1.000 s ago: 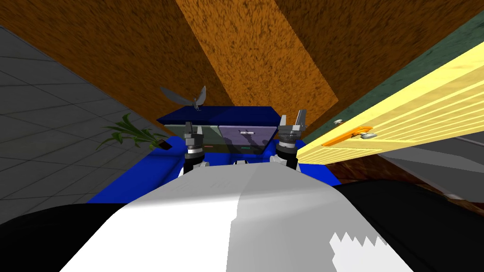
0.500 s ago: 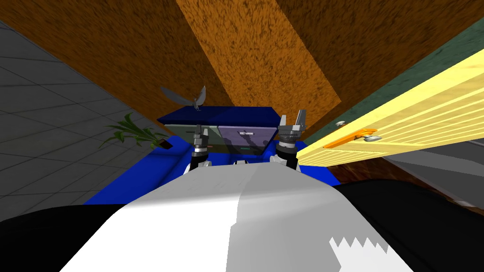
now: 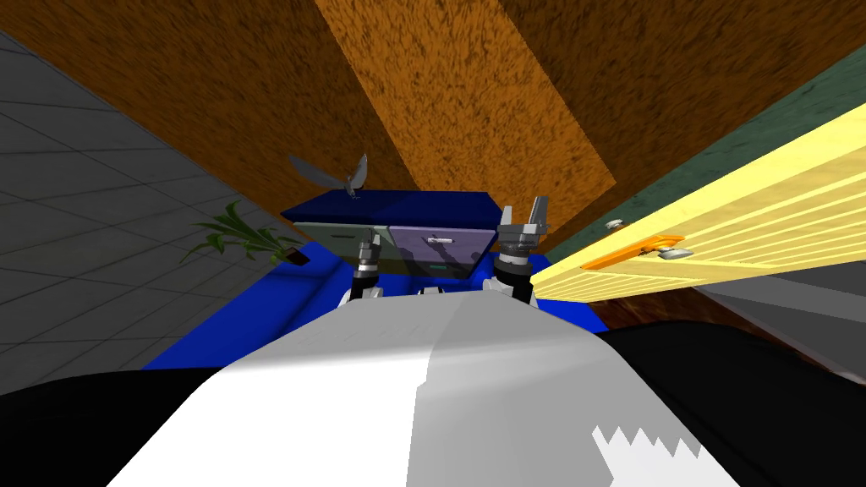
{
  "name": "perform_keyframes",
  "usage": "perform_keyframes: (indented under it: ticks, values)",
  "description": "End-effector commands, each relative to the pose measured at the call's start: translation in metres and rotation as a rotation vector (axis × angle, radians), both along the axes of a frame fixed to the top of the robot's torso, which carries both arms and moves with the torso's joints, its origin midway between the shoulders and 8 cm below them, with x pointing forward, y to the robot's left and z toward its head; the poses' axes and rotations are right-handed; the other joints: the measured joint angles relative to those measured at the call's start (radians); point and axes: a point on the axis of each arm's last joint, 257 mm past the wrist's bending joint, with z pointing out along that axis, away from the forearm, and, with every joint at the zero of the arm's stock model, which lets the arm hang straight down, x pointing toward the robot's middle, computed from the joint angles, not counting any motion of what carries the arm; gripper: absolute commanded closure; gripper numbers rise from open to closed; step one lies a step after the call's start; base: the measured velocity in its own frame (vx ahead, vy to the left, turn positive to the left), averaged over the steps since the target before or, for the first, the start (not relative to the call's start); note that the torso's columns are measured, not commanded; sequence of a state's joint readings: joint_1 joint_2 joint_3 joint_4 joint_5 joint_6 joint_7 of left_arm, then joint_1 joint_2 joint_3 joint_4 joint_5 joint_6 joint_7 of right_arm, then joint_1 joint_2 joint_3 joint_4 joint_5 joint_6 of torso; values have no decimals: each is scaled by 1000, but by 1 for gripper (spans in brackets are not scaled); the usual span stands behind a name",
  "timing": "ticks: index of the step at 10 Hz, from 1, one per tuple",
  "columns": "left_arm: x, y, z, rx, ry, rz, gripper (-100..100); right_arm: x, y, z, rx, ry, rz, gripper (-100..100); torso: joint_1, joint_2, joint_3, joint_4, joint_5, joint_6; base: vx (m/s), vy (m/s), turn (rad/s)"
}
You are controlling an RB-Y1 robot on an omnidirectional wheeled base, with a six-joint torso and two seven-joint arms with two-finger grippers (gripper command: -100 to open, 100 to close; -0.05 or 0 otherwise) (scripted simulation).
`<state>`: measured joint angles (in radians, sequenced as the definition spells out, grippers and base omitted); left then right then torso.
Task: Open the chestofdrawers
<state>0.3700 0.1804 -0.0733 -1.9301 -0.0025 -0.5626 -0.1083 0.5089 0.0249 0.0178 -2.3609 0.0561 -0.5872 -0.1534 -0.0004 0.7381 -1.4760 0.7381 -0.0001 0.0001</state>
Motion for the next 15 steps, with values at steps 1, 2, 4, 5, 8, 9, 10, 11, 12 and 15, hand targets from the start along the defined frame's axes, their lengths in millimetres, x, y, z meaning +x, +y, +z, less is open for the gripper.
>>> perform_keyframes:
  ticks: [1, 2, 4, 5, 8, 9, 10, 11, 12, 15]
  values:
    - [10, -4, -22, 8, 45, -6, -100, 0, 0, 0, 0, 0, 0, 0, 0, 0, 0, 0, 0, 0, 23, -33, 10]
    - [14, -6, -32, 12, 63, -11, -100, 0, 0, 0, 0, 0, 0, 0, 1, 0, 0, 0, 0, 0, 17, -22, 25]
    - [23, -12, -52, 21, 101, -20, -100, 0, 0, 0, 0, 0, 0, 0, 1, 0, 0, 0, 0, 0, 23, -37, 35]
    - [27, -15, -62, 25, 119, -25, -100, 0, 0, 0, 0, 0, 0, 0, 0, 0, 0, 0, 0, 0, 23, -46, 35]
    - [33, -20, -80, 35, 153, -35, -100, 0, 0, 0, 0, 0, 0, 0, 1, 0, 0, 0, 0, 0, 21, -40, 27]
    - [37, -24, -89, 39, 170, -40, -100, 0, 0, 0, 0, 0, 0, 0, 1, 0, 0, 0, 0, 0, 12, -24, 21]
    - [40, -27, -97, 44, 184, -45, -100, 0, 0, 0, 0, 0, 0, 0, 1, 0, 0, 0, 0, 0, 17, -31, 37]
    - [43, -31, -105, 49, 197, -52, -100, 0, 0, 0, 0, 0, 0, 0, 0, 0, 0, 0, 0, 0, 25, -38, 37]
    - [43, -30, -109, 49, 206, -51, -100, 0, 0, 0, 0, 0, 0, 0, 0, -1, 0, 0, 0, 0, 20, -29, 13]
    - [52, -43, -135, 68, 253, -71, -100, 0, 0, 0, 0, 0, 0, 0, 0, 0, 0, 0, 0, 0, 17, -40, 34]
